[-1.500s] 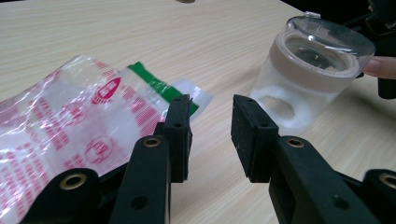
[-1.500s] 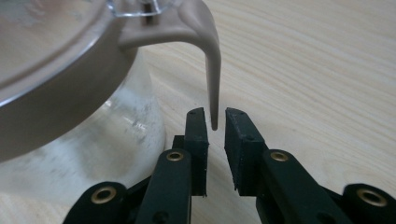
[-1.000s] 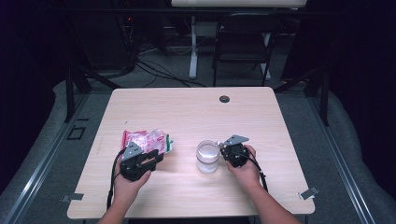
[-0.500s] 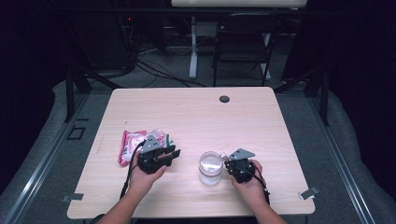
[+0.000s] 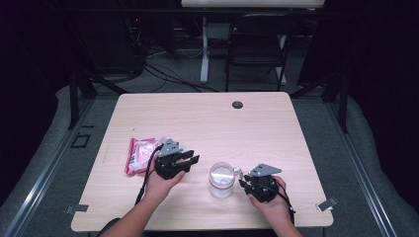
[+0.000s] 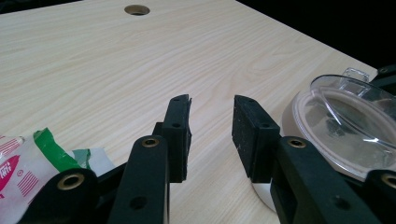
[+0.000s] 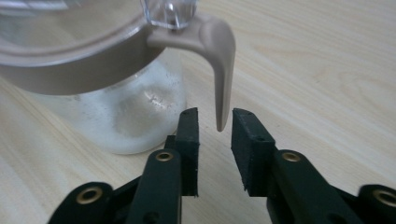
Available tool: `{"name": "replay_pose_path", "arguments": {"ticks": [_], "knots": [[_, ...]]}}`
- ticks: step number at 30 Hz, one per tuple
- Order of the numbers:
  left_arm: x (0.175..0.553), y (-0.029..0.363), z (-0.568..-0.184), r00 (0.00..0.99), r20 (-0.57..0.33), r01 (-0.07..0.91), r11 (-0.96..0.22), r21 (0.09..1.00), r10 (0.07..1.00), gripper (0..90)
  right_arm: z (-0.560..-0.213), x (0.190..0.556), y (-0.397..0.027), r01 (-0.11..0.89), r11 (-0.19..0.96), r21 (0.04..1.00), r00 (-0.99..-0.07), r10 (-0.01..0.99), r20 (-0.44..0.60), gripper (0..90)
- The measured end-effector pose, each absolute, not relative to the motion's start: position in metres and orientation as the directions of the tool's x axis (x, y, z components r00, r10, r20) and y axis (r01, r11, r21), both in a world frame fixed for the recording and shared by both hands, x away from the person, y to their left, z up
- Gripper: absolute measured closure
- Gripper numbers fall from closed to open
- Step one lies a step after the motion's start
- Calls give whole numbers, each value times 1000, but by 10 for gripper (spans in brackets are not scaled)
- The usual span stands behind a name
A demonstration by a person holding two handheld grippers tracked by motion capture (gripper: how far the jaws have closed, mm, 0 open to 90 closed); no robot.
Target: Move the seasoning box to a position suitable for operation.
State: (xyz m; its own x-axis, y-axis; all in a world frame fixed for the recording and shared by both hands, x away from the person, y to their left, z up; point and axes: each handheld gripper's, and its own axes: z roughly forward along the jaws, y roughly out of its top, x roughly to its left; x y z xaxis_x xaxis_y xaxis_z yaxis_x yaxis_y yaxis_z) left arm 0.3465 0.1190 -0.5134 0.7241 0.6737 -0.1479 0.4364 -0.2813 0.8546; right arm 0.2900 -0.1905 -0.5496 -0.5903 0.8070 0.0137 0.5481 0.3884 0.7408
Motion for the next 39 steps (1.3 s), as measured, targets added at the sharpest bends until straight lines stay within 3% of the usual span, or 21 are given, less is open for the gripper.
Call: {"name": "replay_pose_path", "arguments": {"ticks": [4, 11, 25, 32, 39], "knots": [[345, 120, -506, 724, -158, 440, -274, 855, 671, 657, -536, 287, -198, 557, 375, 741, -575, 818, 18, 609], [343, 120, -490, 715, -152, 431, -259, 864, 682, 590, -502, 289, -203, 524, 369, 768, -553, 833, -23, 568], [342, 103, -473, 713, -211, 477, -242, 845, 669, 561, -468, 313, -194, 557, 282, 781, -559, 823, 103, 603], [329, 102, -485, 766, -158, 431, -315, 846, 624, 534, -476, 306, -190, 531, 277, 801, -549, 832, 76, 754], [319, 103, -497, 789, -171, 438, -347, 829, 590, 730, -481, 302, -182, 518, 288, 805, -564, 823, 68, 816]]}}
